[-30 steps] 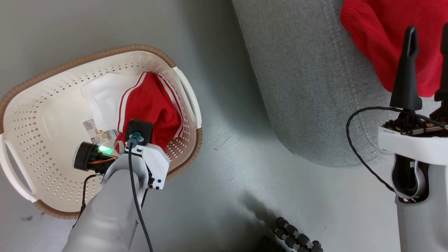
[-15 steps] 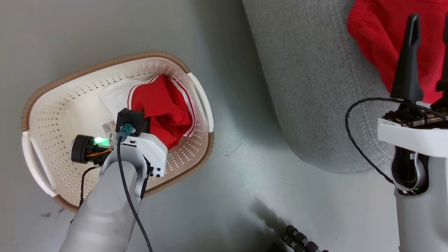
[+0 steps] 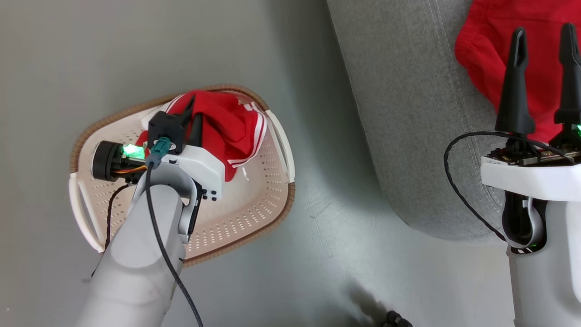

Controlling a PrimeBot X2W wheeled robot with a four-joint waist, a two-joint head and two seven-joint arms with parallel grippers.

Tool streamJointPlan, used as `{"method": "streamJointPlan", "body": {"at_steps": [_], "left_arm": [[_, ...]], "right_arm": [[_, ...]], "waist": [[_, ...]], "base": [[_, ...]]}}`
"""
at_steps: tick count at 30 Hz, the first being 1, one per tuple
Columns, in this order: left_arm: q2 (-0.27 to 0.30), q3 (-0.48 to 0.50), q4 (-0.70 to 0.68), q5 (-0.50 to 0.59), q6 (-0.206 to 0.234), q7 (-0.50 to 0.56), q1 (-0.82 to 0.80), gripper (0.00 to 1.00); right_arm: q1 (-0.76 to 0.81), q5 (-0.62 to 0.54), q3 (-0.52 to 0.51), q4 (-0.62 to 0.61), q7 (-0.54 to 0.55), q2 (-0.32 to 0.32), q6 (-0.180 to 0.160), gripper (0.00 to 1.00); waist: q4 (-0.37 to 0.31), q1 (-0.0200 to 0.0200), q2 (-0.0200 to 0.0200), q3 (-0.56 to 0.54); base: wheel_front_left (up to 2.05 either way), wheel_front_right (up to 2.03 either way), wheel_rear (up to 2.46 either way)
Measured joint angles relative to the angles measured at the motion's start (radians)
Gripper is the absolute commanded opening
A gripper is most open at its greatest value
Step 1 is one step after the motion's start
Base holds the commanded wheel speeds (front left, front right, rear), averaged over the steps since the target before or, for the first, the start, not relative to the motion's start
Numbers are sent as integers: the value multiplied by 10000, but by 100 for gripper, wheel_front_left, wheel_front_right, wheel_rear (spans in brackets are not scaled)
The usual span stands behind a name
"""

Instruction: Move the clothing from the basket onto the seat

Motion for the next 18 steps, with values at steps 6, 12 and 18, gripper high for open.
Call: {"method": "streamJointPlan", "body": {"at_steps": [6,12,18], "left_arm": [[15,280,-1248,-169,71,0,508,0],[48,382,-2320,-230,75,-12,1094,0],[46,520,-3425,-226,163,-54,1573,0]], "right_arm": [[-3,-194,58,226,0,-128,0,100],[-4,-253,155,441,0,-249,0,100],[2,-314,265,675,0,-349,0,100]], "waist": [[265,0,0,-430],[546,0,0,-912],[831,0,0,-1443]], "base": [[0,0,0],[0,0,0],[0,0,0]]}}
